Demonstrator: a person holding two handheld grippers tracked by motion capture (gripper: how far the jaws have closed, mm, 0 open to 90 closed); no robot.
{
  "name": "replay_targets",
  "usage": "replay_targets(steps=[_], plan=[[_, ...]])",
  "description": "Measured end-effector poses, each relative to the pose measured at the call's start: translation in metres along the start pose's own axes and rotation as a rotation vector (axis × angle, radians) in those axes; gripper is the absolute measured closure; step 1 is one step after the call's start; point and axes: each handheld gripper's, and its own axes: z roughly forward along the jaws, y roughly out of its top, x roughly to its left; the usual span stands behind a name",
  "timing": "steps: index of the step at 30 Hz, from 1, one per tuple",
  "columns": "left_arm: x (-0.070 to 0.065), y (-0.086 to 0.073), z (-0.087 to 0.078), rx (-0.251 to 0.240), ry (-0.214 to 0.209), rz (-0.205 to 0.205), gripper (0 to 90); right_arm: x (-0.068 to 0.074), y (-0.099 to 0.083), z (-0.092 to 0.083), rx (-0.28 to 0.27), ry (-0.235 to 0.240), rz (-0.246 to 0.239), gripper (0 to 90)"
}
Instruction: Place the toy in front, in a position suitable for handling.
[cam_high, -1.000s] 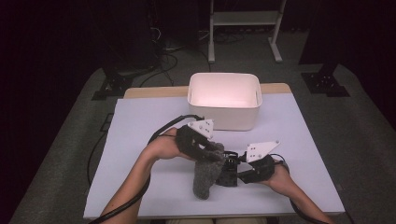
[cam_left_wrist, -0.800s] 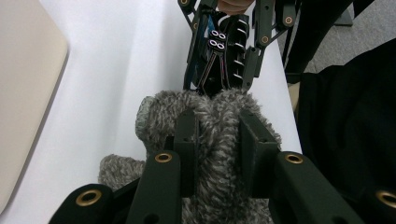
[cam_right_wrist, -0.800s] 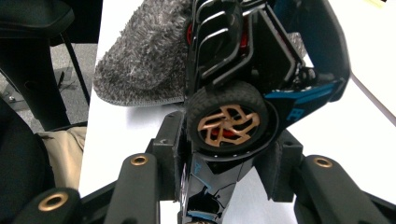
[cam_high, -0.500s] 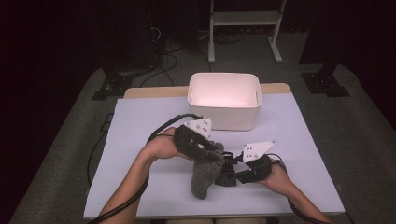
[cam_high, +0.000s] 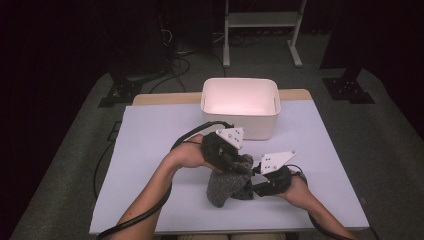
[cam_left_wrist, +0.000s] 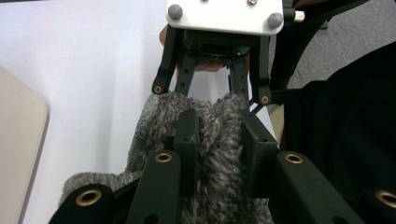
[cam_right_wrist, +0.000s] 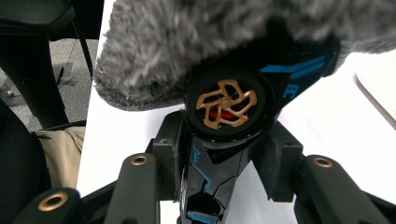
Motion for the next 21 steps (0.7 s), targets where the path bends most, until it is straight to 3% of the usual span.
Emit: replay_targets(steps=[7,12,15,21], plan=[[-0.001,-0.016,-0.009,0.004,0.020,-0.034,71.4,0.001,-0.001,-0.004,0.008,-0.006,-0.003,55.6],[-0.001,-0.033,-0.008,-0.047,0.012,-0.073,71.0,0.001,-0.002,-0.008,0.022,-0.010,-0.002,55.5],[-0.002,-0.037,-0.008,-0.062,0.017,-0.073,70.7,0.000,-0.002,-0.009,0.032,-0.011,-0.001,55.5],[-0.001,-0.049,-0.005,-0.041,0.016,-0.099,70.8,0.000,-0.003,-0.013,0.035,-0.014,0.003,55.5]])
